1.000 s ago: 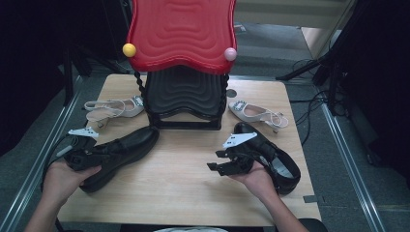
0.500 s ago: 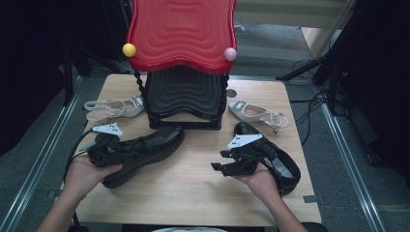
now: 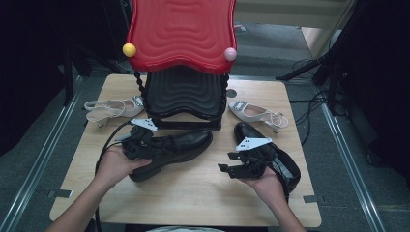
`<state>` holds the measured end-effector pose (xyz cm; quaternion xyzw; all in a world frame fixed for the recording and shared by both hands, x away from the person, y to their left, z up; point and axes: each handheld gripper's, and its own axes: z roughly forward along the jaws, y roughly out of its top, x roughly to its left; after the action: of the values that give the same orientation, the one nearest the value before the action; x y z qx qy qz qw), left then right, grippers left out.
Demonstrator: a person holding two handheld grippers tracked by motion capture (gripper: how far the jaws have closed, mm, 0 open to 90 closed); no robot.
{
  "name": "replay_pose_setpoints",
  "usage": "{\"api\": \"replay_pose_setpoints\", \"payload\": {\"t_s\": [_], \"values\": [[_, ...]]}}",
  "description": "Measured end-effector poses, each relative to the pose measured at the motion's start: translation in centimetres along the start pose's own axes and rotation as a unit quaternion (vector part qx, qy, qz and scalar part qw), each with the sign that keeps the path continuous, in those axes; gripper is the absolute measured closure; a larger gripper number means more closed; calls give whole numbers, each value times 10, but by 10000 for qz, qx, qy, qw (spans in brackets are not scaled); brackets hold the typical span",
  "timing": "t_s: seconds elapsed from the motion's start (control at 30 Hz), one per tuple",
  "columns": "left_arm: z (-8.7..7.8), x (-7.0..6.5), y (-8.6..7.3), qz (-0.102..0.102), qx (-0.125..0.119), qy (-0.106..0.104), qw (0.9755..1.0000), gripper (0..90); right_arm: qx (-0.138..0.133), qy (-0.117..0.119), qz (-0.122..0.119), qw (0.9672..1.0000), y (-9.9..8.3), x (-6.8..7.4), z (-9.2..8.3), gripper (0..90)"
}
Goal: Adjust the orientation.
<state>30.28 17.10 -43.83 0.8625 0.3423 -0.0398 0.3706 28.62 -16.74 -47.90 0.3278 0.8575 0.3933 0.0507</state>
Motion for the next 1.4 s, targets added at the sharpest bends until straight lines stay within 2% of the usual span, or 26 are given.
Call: {"api": "replay_pose_setpoints", "payload": {"t_s": [0.17, 0.2, 0.27, 0.4, 0.5, 0.6, 0.8, 0.83, 0.9, 0.97, 1.1, 1.3, 1.4], "values": [[12, -6, 13, 75, 50, -91, 9999, 799, -23, -50, 68, 10000, -4, -1, -3, 419], [18, -9, 18, 82, 55, -100, 9999, 799, -28, -71, 82, 9999, -4, -2, -4, 418], [22, -11, 20, 83, 55, -93, 9999, 799, -34, -88, 89, 9999, -5, -2, -5, 416], [41, -20, 26, 131, 166, -56, 9998, 800, -49, -100, 128, 9999, -6, -3, -6, 423], [50, -24, 24, 117, 122, -138, 9998, 798, -52, -82, 122, 9999, -6, -3, -5, 429], [54, -26, 22, 87, 81, -132, 9998, 796, -36, -76, 130, 9999, -6, -2, -4, 429], [67, -31, 21, 80, 36, 43, 10000, 784, 11, -67, 82, 9999, -5, 0, 1, 428], [72, -32, 20, 28, 58, 55, 10000, 776, 17, -59, 52, 10000, -5, 1, 3, 428], [74, -35, 20, 123, 77, 91, 9999, 766, 21, -49, 49, 10000, -4, 1, 5, 427], [75, -35, 20, 142, 122, -41, 9998, 703, 13, -38, 62, 10000, -4, 1, 7, 427], [75, -37, 19, 264, 258, -51, 9993, 628, 58, -32, 78, 9999, -4, 2, 8, 428], [63, -37, 17, 313, 275, -16, 9991, 548, 5, -23, 52, 10000, -3, 3, 6, 429], [54, -34, 16, 277, 228, -65, 9993, 545, -7, -38, 65, 10000, -3, 2, 6, 429]]}}
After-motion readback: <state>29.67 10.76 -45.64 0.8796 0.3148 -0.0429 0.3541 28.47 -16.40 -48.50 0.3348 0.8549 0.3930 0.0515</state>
